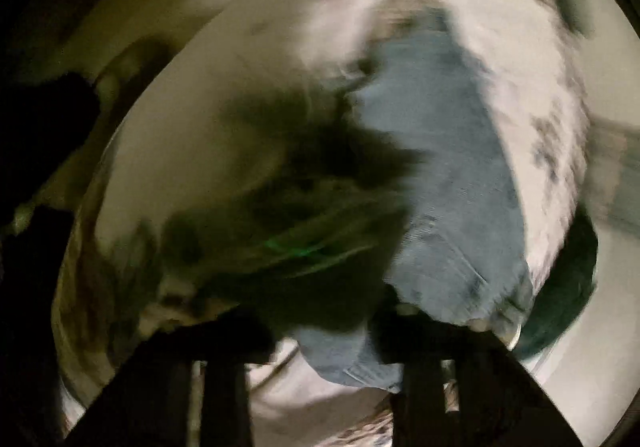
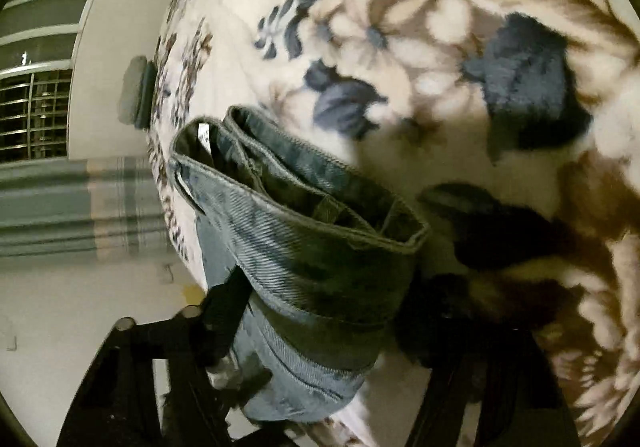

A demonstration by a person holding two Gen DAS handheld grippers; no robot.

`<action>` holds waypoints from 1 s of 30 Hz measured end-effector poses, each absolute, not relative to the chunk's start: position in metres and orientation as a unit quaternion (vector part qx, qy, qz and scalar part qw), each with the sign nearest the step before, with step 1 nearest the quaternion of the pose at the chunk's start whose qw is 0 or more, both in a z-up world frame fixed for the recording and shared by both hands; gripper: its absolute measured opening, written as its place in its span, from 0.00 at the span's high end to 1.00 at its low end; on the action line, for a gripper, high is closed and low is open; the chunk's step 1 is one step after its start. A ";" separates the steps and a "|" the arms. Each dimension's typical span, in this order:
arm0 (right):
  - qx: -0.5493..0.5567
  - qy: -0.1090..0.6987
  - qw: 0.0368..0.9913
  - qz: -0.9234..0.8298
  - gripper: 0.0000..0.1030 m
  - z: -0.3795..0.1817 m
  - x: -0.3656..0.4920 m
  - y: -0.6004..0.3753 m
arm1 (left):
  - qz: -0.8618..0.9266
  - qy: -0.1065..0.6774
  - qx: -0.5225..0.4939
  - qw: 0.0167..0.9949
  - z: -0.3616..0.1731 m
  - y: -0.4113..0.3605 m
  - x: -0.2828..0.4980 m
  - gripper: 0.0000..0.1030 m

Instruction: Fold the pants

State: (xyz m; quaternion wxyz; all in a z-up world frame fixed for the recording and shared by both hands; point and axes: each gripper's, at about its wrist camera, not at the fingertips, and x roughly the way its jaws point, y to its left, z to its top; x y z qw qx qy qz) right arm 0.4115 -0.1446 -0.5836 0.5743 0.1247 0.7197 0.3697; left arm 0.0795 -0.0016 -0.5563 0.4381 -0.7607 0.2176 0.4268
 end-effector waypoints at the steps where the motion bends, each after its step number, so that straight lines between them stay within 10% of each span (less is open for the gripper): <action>1: 0.126 0.717 0.579 0.367 0.48 -0.582 0.411 -0.147 | 0.422 0.222 -0.750 0.458 -0.550 0.006 0.081 0.77; 8: 0.143 0.716 0.565 0.384 0.58 -0.574 0.401 -0.170 | 0.363 0.193 -0.735 0.539 -0.546 0.007 0.054 0.77; 13: 0.145 0.739 0.530 0.389 0.45 -0.593 0.404 -0.165 | 0.344 0.170 -0.765 0.517 -0.591 -0.001 0.044 0.63; 19: 0.101 0.732 0.535 0.410 0.32 -0.598 0.397 -0.140 | 0.368 0.162 -0.739 0.540 -0.581 -0.002 0.051 0.68; 23: 0.113 0.719 0.570 0.382 0.60 -0.589 0.389 -0.140 | 0.375 0.172 -0.723 0.554 -0.562 0.007 0.054 0.76; 30: 0.173 0.728 0.575 0.329 0.67 -0.551 0.377 -0.146 | 0.365 0.205 -0.679 0.603 -0.499 0.037 0.060 0.78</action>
